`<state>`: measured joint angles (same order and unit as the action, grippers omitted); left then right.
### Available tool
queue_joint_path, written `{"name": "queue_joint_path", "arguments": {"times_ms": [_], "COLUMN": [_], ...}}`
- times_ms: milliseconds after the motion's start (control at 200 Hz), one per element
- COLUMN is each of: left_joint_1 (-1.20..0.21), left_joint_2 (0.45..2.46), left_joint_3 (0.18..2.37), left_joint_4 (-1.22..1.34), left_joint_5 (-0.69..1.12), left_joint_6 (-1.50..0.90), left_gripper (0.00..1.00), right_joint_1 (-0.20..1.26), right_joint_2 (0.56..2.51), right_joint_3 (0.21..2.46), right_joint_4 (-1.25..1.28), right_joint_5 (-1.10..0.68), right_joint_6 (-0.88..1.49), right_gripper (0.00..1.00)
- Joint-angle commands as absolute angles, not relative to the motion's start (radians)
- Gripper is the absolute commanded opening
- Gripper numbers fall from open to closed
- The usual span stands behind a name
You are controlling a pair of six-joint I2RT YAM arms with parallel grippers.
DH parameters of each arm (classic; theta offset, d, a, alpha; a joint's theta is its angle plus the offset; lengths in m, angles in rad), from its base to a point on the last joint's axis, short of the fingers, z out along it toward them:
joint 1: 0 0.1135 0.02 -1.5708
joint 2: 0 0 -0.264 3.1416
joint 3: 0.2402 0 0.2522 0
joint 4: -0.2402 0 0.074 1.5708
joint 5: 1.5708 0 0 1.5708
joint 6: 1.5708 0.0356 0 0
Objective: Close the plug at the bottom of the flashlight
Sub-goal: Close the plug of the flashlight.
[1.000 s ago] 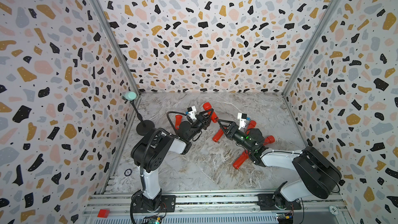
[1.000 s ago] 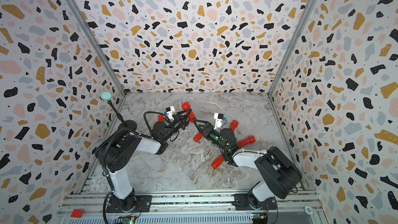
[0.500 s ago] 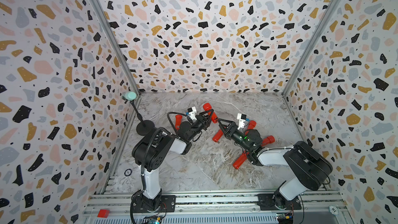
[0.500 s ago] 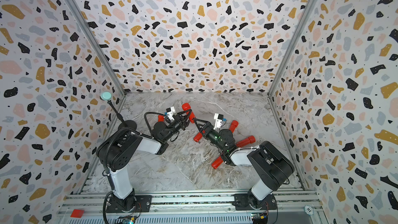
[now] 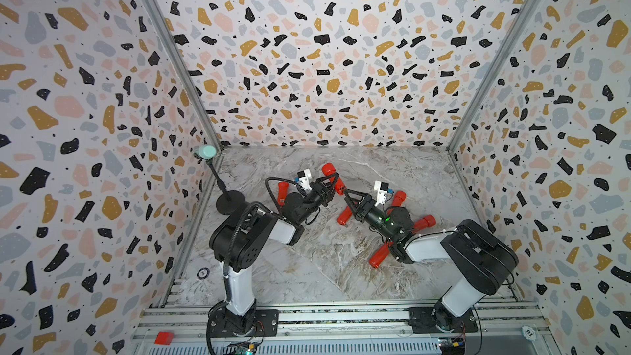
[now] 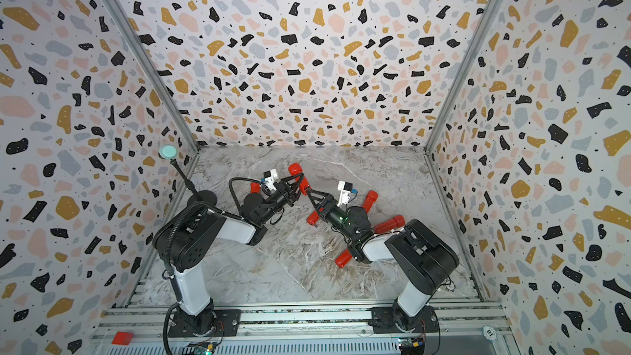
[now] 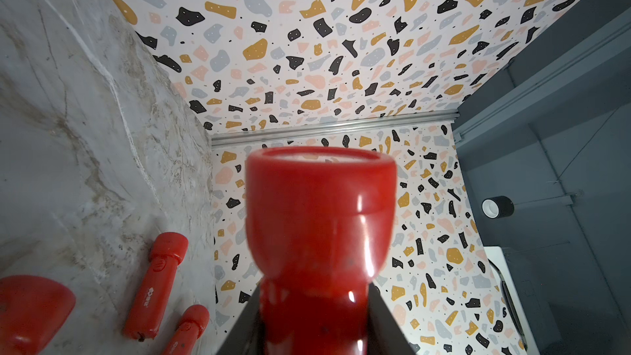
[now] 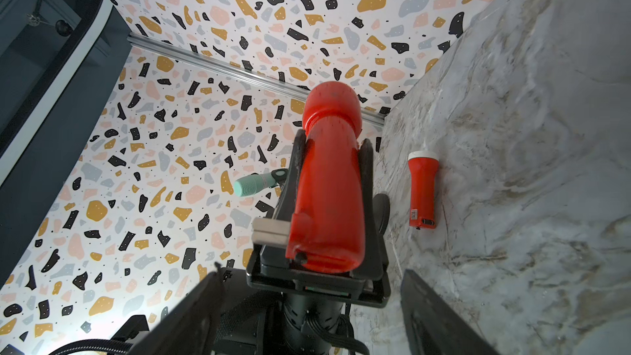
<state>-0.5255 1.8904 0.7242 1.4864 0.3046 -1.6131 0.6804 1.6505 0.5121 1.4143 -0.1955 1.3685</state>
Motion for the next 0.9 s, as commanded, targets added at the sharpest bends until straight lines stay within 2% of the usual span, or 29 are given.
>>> {"name": "queue_joint_path", "arguments": {"times_ms": [0, 205, 891], "left_joint_1": [-0.52, -0.52, -0.52], "left_joint_2": [1.891, 1.891, 1.9], "left_joint_3": [0.72, 0.72, 0.721], "left_joint_4": [1.583, 1.585, 1.589], "left_joint_5": [0.306, 0.307, 0.311], "left_joint_6": [-1.612, -1.612, -1.618], "left_gripper": [0.0, 0.0, 0.0], "right_joint_1": [0.686, 0.688, 0.699], "right_joint_2": [1.641, 1.664, 1.711], "right_joint_3": [0.541, 0.541, 0.535], "right_joint_4": [1.47, 1.502, 1.584], "right_joint_5": [-0.183, -0.179, -0.149], "right_joint_6": [1.372, 1.385, 1.388], "right_gripper": [0.8, 0.74, 0.68]}}
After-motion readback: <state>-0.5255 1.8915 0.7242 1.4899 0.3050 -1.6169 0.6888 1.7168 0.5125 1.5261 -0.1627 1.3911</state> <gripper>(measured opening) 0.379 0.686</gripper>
